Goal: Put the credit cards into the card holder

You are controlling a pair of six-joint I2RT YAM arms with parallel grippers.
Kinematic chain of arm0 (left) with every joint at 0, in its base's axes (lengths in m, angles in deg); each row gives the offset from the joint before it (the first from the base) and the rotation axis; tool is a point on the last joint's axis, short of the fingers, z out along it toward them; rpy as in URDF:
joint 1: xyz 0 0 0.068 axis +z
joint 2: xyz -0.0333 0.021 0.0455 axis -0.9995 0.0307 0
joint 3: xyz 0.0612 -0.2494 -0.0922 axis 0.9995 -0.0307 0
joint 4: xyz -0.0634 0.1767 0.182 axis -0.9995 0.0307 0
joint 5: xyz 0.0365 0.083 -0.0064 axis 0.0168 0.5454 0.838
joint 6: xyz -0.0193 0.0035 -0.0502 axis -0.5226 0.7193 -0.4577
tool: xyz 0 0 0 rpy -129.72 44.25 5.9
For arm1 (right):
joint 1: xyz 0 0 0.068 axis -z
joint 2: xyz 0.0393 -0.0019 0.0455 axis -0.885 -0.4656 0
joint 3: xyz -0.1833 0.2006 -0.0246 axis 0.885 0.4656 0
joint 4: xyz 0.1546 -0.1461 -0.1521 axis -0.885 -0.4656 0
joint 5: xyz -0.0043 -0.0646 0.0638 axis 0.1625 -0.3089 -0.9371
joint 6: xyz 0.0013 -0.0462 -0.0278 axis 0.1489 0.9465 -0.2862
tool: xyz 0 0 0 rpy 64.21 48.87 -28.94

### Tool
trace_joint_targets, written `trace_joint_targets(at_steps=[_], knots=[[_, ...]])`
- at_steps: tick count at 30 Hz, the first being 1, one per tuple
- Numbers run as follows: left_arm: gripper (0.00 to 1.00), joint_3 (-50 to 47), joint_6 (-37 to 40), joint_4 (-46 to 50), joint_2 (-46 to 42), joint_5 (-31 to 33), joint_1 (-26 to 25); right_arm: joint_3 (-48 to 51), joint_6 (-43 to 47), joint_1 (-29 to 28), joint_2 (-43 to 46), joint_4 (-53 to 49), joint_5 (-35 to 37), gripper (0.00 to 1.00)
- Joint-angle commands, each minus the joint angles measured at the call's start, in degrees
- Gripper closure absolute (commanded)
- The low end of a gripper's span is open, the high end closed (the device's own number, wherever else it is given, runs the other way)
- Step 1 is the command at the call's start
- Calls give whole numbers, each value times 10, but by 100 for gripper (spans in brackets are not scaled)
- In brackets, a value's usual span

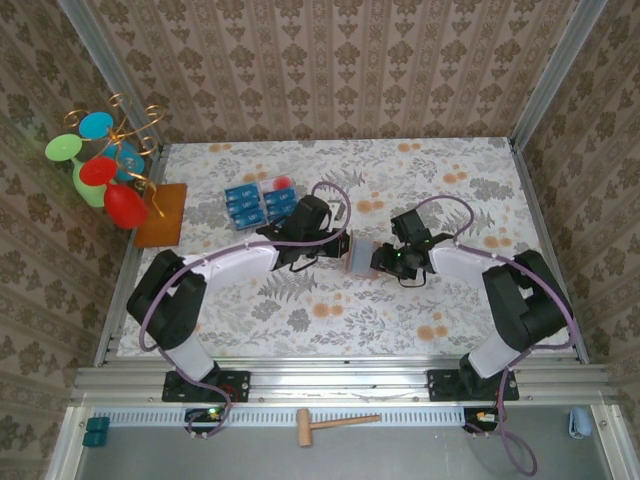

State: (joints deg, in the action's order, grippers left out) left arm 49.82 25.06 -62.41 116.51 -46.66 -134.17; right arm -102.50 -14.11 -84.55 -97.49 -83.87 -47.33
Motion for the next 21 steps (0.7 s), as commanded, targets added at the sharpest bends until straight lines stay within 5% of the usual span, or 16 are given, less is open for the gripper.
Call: trace_joint_targets(at_steps=[1,9,21], knots=[[100,22,2,5,26,-4,-8,-12,4,-1,-25,3,4,63],[100,23,-18,-14,55,-14,-9,-12,13,4,-19,-23,27,65],[100,-40,-27,-28,8,-6,12,-14,41,36,107,-98,34,65]])
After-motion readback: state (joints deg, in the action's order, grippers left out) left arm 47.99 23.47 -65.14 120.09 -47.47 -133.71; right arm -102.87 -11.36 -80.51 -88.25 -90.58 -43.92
